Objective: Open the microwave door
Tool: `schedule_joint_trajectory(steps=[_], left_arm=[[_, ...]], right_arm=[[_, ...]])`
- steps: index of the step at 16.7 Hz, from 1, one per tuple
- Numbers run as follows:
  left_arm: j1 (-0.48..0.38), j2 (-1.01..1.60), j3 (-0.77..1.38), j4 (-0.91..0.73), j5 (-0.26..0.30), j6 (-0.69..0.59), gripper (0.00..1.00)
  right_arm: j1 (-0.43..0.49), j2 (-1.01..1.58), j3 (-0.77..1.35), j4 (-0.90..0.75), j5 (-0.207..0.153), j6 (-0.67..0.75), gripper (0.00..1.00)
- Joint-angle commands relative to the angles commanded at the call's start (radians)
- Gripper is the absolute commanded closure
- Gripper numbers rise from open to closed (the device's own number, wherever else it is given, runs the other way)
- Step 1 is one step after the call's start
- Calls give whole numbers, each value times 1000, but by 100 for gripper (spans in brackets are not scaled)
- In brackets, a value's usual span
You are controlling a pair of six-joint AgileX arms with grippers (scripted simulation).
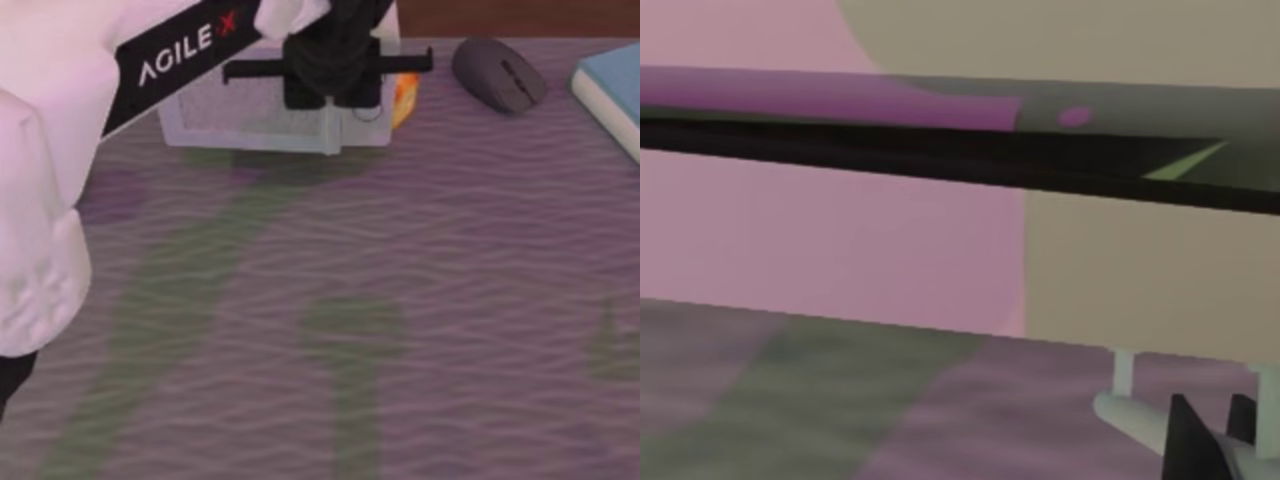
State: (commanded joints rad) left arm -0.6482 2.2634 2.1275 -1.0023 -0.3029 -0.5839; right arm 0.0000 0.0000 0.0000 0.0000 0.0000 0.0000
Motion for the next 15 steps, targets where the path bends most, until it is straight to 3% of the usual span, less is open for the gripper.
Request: schedule_joint_trajectory(steps=[15], left_arm=[[10,-86,-132,70,24,71,100]], right_arm=[[0,0,0,0,0,0,0]])
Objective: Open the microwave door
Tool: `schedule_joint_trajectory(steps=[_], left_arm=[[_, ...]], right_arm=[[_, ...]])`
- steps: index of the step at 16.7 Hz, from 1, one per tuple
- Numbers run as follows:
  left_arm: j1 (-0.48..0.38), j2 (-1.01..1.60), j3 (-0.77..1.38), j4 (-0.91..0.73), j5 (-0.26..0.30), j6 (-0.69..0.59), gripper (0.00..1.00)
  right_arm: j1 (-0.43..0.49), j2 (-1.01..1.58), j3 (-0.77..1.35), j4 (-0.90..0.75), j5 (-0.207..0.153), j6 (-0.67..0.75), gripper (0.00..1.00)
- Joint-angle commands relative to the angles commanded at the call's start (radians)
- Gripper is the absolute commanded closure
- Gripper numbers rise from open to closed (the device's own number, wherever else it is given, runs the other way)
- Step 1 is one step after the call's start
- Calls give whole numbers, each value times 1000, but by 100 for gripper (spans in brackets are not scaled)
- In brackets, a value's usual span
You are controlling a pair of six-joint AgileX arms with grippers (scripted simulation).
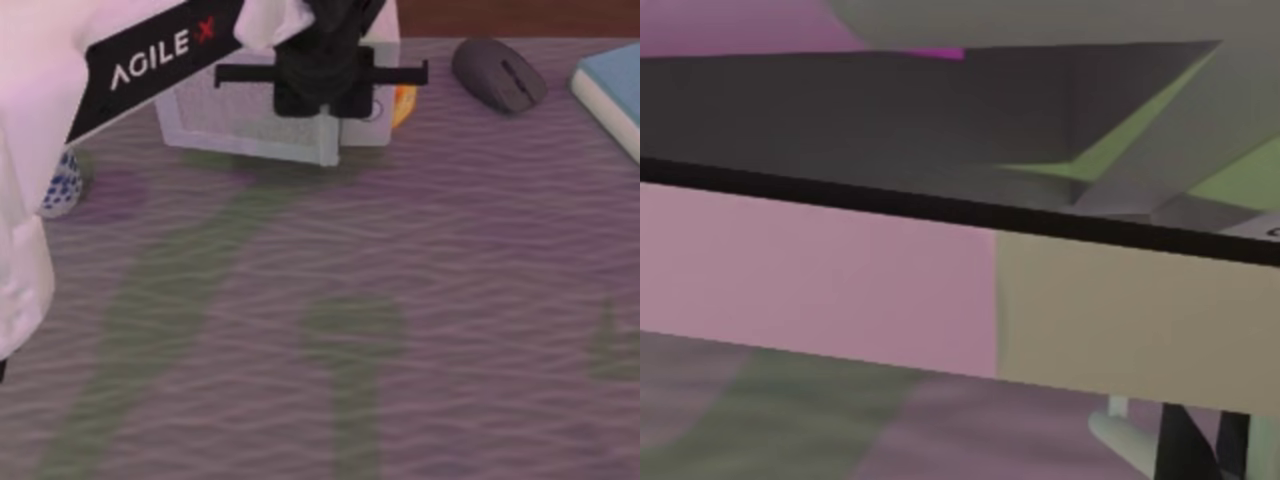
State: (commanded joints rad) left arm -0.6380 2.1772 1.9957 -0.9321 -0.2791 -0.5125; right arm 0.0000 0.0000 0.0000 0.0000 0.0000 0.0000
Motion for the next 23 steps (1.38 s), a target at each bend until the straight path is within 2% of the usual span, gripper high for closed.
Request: schedule_joint_trajectory(steps=[19,23], left_arm=[[-7,4,-1,1,5,-3,100],[0,-42,-63,36,13,40,100]], right_arm=[[0,0,0,0,0,0,0],[0,0,0,0,0,0,0]])
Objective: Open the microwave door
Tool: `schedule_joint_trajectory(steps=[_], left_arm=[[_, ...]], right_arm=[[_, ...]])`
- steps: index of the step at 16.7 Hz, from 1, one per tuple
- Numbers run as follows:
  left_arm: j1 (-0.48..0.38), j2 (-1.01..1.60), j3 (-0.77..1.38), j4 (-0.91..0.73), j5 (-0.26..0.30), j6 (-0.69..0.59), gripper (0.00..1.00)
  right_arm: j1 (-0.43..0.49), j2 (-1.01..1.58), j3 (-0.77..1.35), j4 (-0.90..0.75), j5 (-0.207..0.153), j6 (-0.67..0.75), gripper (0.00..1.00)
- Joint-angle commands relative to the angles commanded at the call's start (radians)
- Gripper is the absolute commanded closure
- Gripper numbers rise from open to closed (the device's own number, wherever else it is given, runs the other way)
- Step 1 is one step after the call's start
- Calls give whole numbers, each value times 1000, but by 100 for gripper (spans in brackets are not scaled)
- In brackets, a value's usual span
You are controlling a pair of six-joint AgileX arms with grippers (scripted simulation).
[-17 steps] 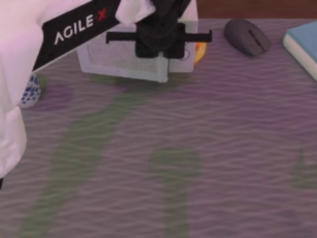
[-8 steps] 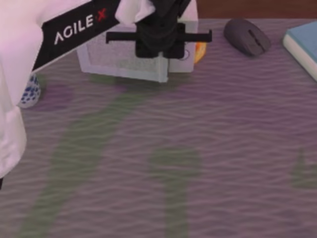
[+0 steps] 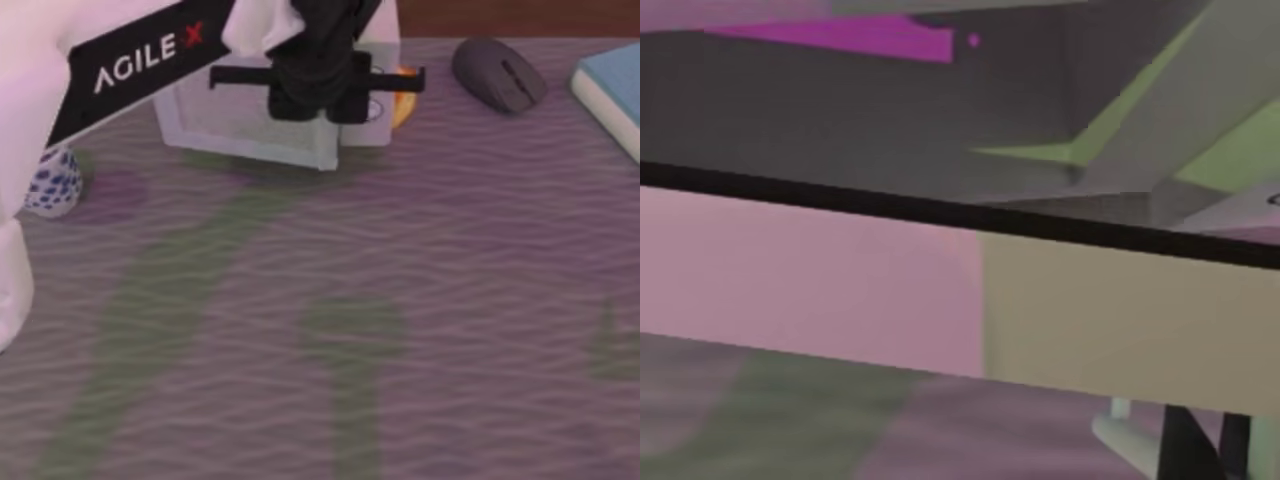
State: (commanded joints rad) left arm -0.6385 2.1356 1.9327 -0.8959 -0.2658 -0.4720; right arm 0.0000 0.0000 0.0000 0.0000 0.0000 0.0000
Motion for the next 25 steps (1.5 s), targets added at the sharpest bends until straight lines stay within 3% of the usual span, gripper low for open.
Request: schedule_joint_trajectory(steps=[5,25], left_arm=[[9,-60,-98,48,34,59,100],[9,-60,-98,48,34,59,100]], right_arm=[[0,0,0,0,0,0,0],[0,0,0,0,0,0,0]])
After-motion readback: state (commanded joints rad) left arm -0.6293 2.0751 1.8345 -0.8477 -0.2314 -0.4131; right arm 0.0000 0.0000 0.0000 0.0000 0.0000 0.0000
